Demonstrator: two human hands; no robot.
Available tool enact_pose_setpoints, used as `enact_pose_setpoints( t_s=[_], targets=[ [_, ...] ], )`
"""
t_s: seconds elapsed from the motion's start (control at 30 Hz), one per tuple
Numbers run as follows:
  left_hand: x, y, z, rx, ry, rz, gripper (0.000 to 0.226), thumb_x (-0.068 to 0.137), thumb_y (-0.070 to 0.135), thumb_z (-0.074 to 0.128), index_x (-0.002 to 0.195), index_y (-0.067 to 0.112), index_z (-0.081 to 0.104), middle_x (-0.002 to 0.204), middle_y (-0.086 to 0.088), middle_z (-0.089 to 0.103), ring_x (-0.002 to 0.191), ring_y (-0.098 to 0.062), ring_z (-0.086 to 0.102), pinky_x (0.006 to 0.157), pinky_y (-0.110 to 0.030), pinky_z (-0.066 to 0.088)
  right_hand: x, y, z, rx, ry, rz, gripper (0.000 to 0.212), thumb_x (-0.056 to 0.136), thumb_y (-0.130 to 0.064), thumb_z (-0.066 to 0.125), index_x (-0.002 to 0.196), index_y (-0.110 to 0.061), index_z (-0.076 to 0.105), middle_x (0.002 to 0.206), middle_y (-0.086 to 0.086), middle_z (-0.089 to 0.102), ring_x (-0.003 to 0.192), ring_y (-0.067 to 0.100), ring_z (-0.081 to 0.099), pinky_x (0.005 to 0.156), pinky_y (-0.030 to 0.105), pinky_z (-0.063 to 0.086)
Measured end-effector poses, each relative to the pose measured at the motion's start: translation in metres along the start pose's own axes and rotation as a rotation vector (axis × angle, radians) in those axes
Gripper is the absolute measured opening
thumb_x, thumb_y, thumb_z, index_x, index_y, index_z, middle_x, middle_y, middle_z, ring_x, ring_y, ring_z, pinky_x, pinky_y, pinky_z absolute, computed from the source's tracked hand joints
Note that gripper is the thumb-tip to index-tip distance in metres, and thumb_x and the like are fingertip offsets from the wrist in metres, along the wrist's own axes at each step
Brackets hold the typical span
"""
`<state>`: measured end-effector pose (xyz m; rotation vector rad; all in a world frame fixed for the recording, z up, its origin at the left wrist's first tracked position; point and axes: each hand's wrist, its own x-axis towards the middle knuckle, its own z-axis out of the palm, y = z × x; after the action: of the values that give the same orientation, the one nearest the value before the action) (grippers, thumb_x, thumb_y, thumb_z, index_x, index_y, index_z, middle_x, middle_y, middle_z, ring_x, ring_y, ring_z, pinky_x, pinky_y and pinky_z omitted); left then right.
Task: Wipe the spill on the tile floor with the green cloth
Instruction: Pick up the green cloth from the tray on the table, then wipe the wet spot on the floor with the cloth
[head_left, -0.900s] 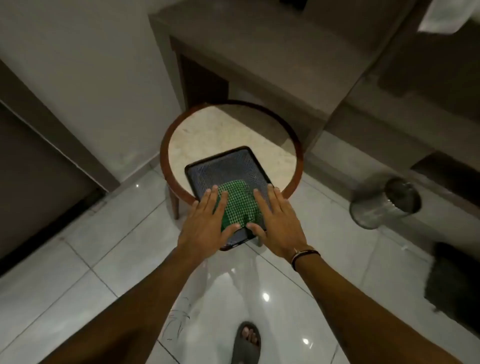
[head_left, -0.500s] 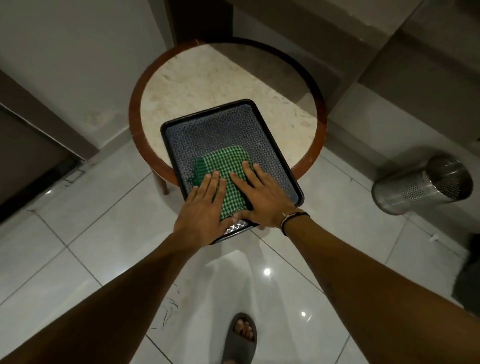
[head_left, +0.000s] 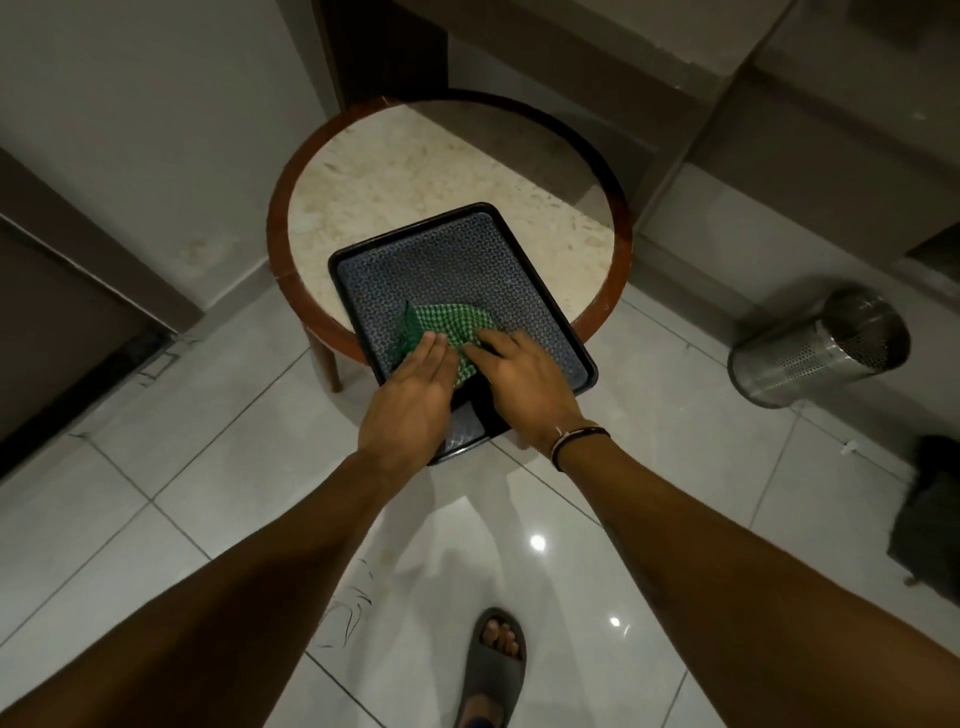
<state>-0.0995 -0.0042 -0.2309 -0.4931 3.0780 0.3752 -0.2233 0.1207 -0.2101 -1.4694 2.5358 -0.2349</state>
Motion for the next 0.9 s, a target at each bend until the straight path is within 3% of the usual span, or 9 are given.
enact_pose_setpoints(
  t_s=[0.07, 0.17, 0.23, 0.27, 0.37, 0.43, 0.63, 0.8, 0.9],
  targets=[
    [-0.019, 0.005, -0.013, -0.026, 0.058, 0.053, 0.071, 0.101, -0.009, 0.054, 0.170, -0.003, 0.034, 0.180, -0.022, 0.031, 0.171, -0.034, 0.028, 0.138, -0.033, 0.010, -0.025, -0.008, -0.006, 0.001, 0.084, 0.011, 0.058, 0.099, 0.013, 0.057, 0.154, -0.006, 0.059, 0.160, 0.021, 0.056, 0.132, 0.044, 0.060, 0.108, 0.054, 0.054],
    [-0.062, 0.017, -0.033, -0.011, 0.122, 0.114, 0.064, 0.089, -0.013, 0.074, 0.151, -0.011, 0.060, 0.160, -0.029, 0.059, 0.150, -0.044, 0.059, 0.126, -0.049, 0.044, -0.069, -0.030, -0.009, -0.013, 0.256, -0.009, 0.052, 0.088, 0.016, 0.075, 0.137, 0.001, 0.072, 0.140, 0.026, 0.071, 0.111, 0.046, 0.073, 0.092, 0.054, 0.064],
    [-0.095, 0.014, -0.040, 0.014, 0.189, 0.180, 0.064, 0.083, -0.005, 0.088, 0.144, -0.010, 0.067, 0.151, -0.028, 0.068, 0.142, -0.042, 0.067, 0.114, -0.050, 0.059, -0.098, -0.051, -0.004, 0.007, 0.340, -0.041, 0.051, 0.083, 0.016, 0.081, 0.131, 0.001, 0.075, 0.134, 0.025, 0.074, 0.105, 0.044, 0.075, 0.086, 0.051, 0.067],
    [-0.100, 0.017, -0.040, 0.023, 0.225, 0.191, 0.067, 0.082, 0.001, 0.092, 0.143, -0.010, 0.068, 0.151, -0.027, 0.069, 0.141, -0.040, 0.068, 0.112, -0.048, 0.061, -0.106, -0.055, -0.004, 0.001, 0.364, -0.051, 0.052, 0.081, 0.015, 0.084, 0.130, 0.001, 0.076, 0.132, 0.025, 0.075, 0.104, 0.044, 0.076, 0.085, 0.050, 0.067],
    [-0.177, -0.013, -0.075, 0.061, 0.069, 0.216, 0.071, 0.081, 0.006, 0.094, 0.145, -0.008, 0.068, 0.153, -0.024, 0.068, 0.143, -0.037, 0.067, 0.115, -0.045, 0.059, -0.148, -0.141, -0.007, 0.021, 0.349, 0.003, 0.054, 0.078, 0.015, 0.086, 0.129, 0.001, 0.076, 0.131, 0.025, 0.075, 0.102, 0.044, 0.076, 0.084, 0.048, 0.068],
    [-0.216, -0.026, -0.073, 0.049, 0.172, 0.258, 0.067, 0.084, -0.001, 0.086, 0.147, -0.007, 0.066, 0.155, -0.024, 0.066, 0.145, -0.036, 0.066, 0.119, -0.044, 0.055, -0.176, -0.176, 0.004, 0.052, 0.397, 0.024, 0.056, 0.077, 0.016, 0.087, 0.129, 0.001, 0.077, 0.131, 0.025, 0.076, 0.099, 0.043, 0.076, 0.082, 0.046, 0.068],
    [-0.391, -0.063, -0.029, 0.017, -0.133, 0.229, 0.070, 0.075, 0.000, 0.093, 0.141, -0.004, 0.072, 0.149, -0.022, 0.072, 0.138, -0.033, 0.072, 0.116, -0.037, 0.048, -0.282, -0.304, 0.087, 0.131, 0.089, 0.125, 0.063, 0.067, 0.009, 0.094, 0.126, -0.006, 0.080, 0.129, 0.018, 0.078, 0.102, 0.038, 0.078, 0.083, 0.040, 0.069],
    [-0.483, -0.083, 0.059, 0.062, -0.406, 0.269, 0.090, 0.048, 0.015, 0.107, 0.132, -0.001, 0.079, 0.140, -0.019, 0.078, 0.129, -0.029, 0.078, 0.107, -0.036, 0.060, -0.340, -0.342, 0.187, 0.149, -0.258, 0.152, 0.087, 0.046, 0.005, 0.098, 0.129, -0.010, 0.079, 0.132, 0.014, 0.077, 0.108, 0.034, 0.078, 0.090, 0.039, 0.068],
    [-0.468, -0.109, 0.121, 0.097, -0.333, 0.239, 0.084, 0.052, 0.012, 0.104, 0.132, -0.002, 0.079, 0.139, -0.019, 0.078, 0.129, -0.029, 0.077, 0.103, -0.038, 0.067, -0.312, -0.321, 0.249, 0.121, -0.217, 0.115, 0.080, 0.055, 0.009, 0.092, 0.132, -0.005, 0.076, 0.134, 0.019, 0.075, 0.109, 0.039, 0.076, 0.093, 0.043, 0.067]
  ],
)
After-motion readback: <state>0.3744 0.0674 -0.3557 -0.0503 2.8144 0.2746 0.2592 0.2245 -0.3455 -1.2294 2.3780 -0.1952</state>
